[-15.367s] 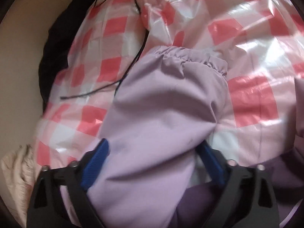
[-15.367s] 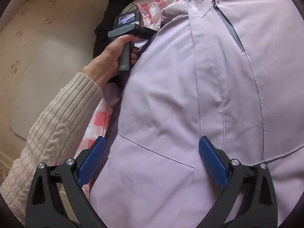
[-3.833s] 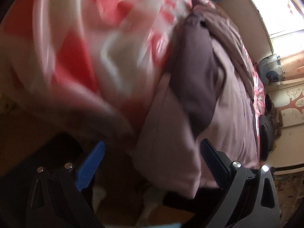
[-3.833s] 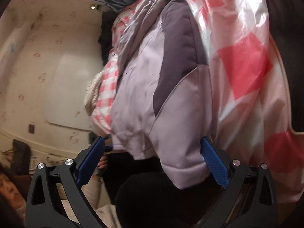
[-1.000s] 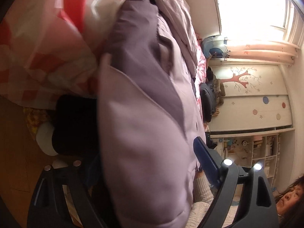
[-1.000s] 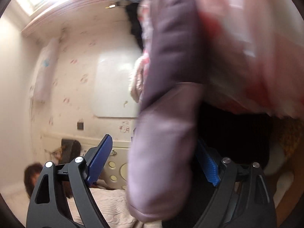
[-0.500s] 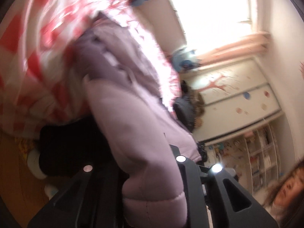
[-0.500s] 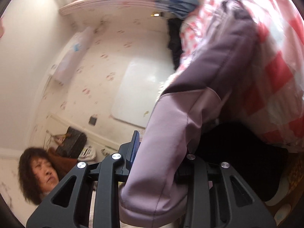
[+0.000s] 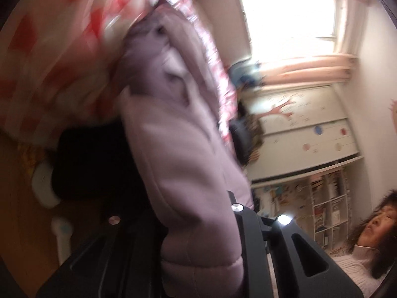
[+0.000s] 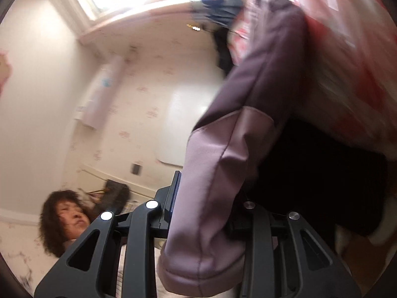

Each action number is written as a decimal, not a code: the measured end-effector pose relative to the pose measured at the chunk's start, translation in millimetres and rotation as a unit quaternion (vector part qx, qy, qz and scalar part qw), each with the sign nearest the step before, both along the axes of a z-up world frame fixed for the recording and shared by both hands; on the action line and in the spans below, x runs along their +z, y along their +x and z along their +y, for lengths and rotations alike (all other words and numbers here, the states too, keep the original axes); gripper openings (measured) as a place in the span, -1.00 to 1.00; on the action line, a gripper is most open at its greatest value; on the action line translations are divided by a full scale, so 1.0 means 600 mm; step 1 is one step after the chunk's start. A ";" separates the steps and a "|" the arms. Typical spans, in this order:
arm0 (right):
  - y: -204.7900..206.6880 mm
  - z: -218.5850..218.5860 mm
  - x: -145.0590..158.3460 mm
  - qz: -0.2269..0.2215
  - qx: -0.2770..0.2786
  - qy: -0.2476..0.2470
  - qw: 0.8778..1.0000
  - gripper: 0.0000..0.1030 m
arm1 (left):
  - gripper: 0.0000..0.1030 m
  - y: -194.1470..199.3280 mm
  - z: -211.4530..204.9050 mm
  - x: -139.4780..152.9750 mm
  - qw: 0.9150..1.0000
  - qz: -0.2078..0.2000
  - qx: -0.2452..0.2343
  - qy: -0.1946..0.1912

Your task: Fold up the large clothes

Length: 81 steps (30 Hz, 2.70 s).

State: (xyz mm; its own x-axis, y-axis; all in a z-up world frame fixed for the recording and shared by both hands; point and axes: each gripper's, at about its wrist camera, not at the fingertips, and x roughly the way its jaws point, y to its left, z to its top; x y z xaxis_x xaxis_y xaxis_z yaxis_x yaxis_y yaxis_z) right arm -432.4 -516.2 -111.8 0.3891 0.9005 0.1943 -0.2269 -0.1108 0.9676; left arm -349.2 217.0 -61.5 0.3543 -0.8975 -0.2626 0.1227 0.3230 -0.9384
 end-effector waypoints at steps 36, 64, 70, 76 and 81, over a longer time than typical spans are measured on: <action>0.626 0.020 0.169 0.010 -0.169 -0.001 0.986 -0.41 | -0.67 0.607 -0.082 0.174 0.979 -0.078 0.187 -0.029; 0.748 0.033 0.092 0.085 -0.226 -0.082 0.967 0.87 | 0.85 0.724 -0.084 0.117 0.969 0.025 0.246 0.016; 0.805 0.219 0.200 -0.015 -0.152 -0.441 0.884 0.87 | 0.86 0.714 -0.255 0.180 0.967 -0.106 0.106 0.204; 0.948 0.407 0.119 -0.046 -0.071 -0.641 0.763 0.87 | 0.86 0.796 -0.438 0.104 0.937 -0.115 0.024 0.328; 1.053 0.406 0.017 0.002 -0.075 -0.656 0.751 0.87 | 0.85 0.917 -0.437 -0.008 0.932 -0.028 0.050 0.358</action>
State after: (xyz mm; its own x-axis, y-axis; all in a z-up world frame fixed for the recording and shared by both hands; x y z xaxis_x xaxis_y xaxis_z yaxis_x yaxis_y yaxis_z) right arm 199.3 -272.7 -101.3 0.5042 0.2620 -0.8229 -0.1382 0.9651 0.2226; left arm 200.8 -45.1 -66.2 0.4572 -0.4615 -0.7603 0.1007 0.8762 -0.4713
